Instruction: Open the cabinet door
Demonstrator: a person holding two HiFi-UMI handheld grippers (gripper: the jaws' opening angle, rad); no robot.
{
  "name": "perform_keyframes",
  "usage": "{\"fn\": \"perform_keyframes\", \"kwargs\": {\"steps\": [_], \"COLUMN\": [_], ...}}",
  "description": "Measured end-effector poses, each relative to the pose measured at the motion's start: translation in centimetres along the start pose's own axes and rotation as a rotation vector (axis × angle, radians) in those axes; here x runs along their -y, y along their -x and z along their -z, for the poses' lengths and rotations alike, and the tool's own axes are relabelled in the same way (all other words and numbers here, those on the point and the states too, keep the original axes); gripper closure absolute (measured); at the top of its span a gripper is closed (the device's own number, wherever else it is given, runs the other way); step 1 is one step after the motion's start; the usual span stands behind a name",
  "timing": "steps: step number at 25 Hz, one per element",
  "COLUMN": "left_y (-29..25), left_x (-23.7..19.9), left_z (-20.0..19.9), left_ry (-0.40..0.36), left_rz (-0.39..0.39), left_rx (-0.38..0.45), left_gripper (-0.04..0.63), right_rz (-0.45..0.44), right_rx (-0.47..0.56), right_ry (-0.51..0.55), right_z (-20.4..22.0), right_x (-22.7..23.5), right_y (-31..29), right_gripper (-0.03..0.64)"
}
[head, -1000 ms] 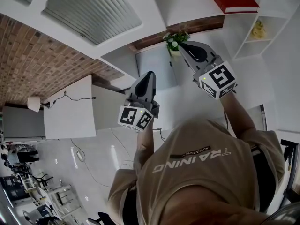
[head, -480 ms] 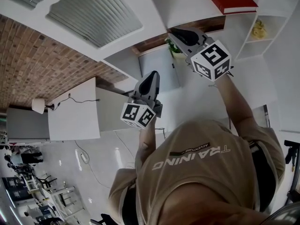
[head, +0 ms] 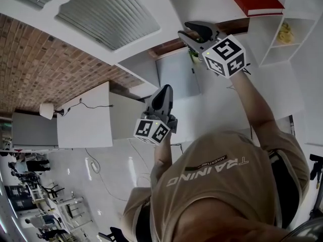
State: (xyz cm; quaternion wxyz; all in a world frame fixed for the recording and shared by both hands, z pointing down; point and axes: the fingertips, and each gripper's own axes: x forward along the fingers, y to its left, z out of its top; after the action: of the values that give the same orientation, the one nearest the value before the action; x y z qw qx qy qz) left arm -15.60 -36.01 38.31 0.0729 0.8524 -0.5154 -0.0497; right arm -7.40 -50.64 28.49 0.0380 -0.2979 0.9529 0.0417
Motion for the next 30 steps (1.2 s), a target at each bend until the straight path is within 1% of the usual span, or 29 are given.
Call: {"fn": "perform_keyframes", "kwargs": {"steps": [6,12,16,19,27,30], "left_y": [1.2,1.4,1.7,2.1,3.9,4.1], "left_x": [-0.5,0.1,0.0,0.4,0.8,1.5], "left_z": [-0.3,0.1,0.2,0.2,0.8,0.7], "left_ry": [0.002,0.013,0.02,0.008,0.01,0.01], "left_rz": [-0.029,-0.007,-0.016,-0.022,-0.064,-0.067], "left_rx": [0.021,0.01,0.009,0.007,0.001,0.006], "left_gripper": [0.588,0.588,0.588,0.588,0.588,0.588], "right_rz": [-0.002,0.045,0.027,0.013,0.047,0.044], "right_rx": [-0.014,-0.038,-0.034,-0.039,-0.01,-0.004], "right_ry": [-0.002,0.043,0.019,0.005,0.008,0.004], "right_z": [0.4,0.3,0.2,0.1,0.0,-0.1], "right_x": [-0.4,-0.6,-0.9,-0.9,-1.7,-1.9], "right_y": [-0.3,0.0,0.2,0.6,1.5,1.9], "right_gripper": [0.5,0.502,0.505,0.511,0.515,0.517]}}
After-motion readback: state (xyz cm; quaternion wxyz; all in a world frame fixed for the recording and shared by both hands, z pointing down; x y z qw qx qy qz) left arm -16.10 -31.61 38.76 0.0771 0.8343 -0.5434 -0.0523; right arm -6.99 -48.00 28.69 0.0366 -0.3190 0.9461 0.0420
